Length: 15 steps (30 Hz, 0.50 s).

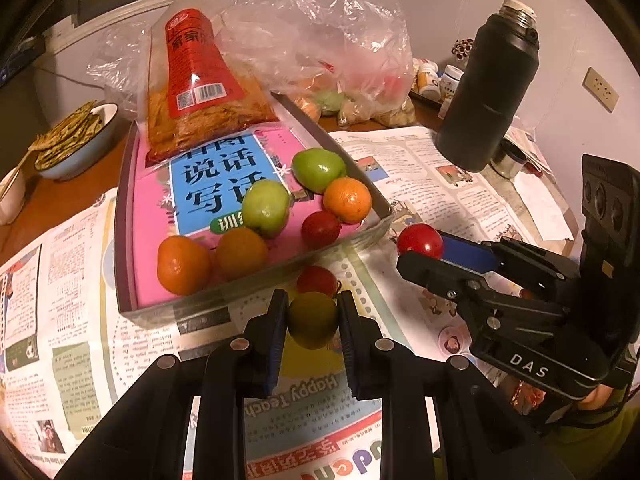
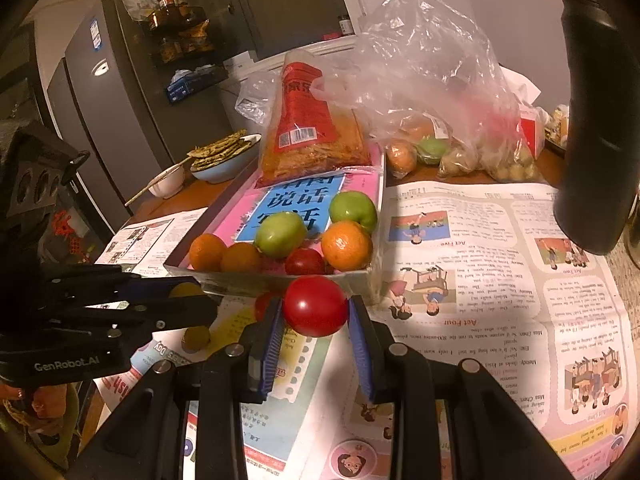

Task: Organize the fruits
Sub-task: 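Lift the kiwi and tomato and carry both over the metal tray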

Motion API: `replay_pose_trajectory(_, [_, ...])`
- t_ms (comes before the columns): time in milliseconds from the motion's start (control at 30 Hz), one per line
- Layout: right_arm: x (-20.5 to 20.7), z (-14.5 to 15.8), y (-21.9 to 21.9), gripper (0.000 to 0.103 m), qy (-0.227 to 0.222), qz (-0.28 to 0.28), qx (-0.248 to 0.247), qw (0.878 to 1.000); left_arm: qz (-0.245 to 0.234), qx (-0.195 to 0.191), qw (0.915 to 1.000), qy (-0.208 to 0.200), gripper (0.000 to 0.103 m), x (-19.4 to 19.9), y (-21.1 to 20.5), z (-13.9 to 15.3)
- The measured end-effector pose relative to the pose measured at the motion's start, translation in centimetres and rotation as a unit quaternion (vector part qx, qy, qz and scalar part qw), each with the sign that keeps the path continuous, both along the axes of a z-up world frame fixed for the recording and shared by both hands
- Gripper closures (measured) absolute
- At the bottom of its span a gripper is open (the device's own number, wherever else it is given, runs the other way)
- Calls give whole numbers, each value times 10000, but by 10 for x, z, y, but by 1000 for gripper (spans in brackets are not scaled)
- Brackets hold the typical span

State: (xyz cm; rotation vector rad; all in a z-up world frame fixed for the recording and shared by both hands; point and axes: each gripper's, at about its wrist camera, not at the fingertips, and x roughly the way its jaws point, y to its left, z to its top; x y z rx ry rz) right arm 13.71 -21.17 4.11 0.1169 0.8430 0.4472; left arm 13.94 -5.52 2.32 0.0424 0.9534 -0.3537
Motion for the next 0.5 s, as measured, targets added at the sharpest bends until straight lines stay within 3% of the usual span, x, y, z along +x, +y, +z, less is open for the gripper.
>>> replay_pose_trajectory(500, [6, 14, 5, 70, -234, 1, -56, 9997, 39, -122, 9999, -38, 77, 17, 10, 3])
